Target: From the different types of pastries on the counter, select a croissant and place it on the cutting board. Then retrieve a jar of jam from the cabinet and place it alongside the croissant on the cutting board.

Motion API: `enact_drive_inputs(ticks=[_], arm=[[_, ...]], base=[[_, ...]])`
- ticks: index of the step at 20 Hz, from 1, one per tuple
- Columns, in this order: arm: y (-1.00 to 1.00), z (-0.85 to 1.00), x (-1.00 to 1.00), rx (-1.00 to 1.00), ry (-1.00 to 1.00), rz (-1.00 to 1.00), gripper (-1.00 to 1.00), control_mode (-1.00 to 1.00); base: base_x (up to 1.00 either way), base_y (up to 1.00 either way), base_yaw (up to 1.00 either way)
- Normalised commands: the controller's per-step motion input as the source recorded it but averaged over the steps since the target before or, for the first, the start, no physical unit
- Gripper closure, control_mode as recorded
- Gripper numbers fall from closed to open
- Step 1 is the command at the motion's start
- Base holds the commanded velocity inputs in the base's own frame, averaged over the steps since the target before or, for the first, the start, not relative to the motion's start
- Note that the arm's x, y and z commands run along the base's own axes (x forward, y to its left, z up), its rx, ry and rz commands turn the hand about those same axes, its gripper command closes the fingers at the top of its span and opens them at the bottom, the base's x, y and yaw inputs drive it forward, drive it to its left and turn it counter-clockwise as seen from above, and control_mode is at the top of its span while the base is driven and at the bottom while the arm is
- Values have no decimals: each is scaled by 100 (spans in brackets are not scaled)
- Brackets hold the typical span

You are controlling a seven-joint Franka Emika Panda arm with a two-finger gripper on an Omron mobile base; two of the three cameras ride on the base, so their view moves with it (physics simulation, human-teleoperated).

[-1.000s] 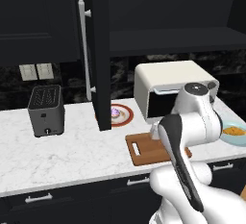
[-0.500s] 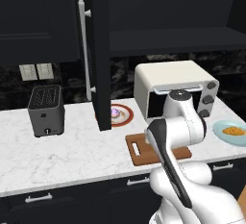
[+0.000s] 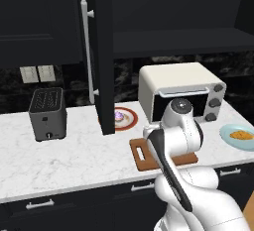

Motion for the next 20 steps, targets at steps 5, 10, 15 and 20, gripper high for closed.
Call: enact_drive_inputs(ticks=[5, 10, 15, 20], arm=[[-1, -100, -18, 0, -43, 0, 100, -100], [0, -80, -9, 2, -34, 0, 100, -100], [-4, -24, 0, -3, 0, 0, 100, -100], [-59, -100, -8, -18, -6, 3, 100, -100]], base=[[0, 0, 0], [0, 0, 0], [0, 0, 0], [0, 0, 0]])
